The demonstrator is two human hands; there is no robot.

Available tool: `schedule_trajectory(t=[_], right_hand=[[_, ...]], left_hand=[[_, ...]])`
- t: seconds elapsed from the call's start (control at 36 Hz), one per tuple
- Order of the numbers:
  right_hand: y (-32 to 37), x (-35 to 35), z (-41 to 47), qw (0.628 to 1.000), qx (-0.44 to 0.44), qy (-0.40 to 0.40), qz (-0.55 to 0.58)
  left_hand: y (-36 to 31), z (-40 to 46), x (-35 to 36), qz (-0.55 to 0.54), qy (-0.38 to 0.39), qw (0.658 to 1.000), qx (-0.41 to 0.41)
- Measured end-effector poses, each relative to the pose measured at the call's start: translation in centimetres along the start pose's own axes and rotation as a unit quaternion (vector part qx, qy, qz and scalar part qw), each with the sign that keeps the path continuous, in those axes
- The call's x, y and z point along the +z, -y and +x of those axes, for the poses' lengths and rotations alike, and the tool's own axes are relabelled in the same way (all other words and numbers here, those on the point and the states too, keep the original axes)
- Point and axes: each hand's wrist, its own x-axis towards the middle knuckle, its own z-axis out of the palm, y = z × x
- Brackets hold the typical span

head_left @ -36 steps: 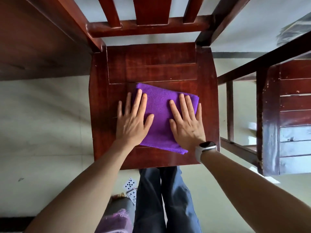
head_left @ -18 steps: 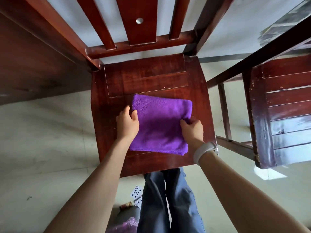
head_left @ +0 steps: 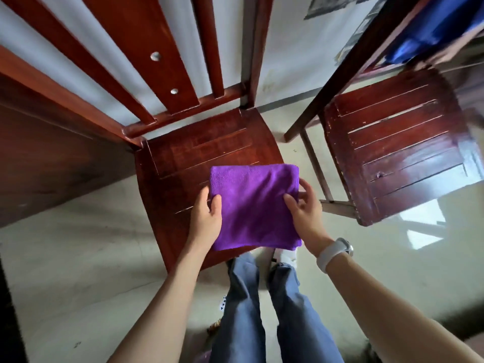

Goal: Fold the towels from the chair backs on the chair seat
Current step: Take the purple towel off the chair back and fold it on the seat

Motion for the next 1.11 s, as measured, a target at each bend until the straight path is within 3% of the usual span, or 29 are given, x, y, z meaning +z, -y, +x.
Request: schedule_trajectory(t=[0.19, 0.42, 0.75, 1.11], right_hand=[[2.7, -10.7, -4.2, 0.989, -0.096, -0.113, 0.025], [3.1, -28.9, -7.0, 0.967, -0.072, -0.221, 0.101], [-0.7, -59.2, -13.1, 0.917, -0.052, -0.368, 0.145], [-3.4, -84.6, -10.4, 0.841, -0.029, -0.521, 0.142]], left_hand=[[-10.1, -6.2, 5.0, 0.032, -0.012, 0.99, 0.14], [-24.0, -14.6, 16.6, 0.068, 0.05, 0.952, 0.295], [-39.2, -31.5, 40.4, 0.082, 0.191, 0.892, 0.402], [-54.7, -39.0, 66.2, 0.066, 0.321, 0.811, 0.484]])
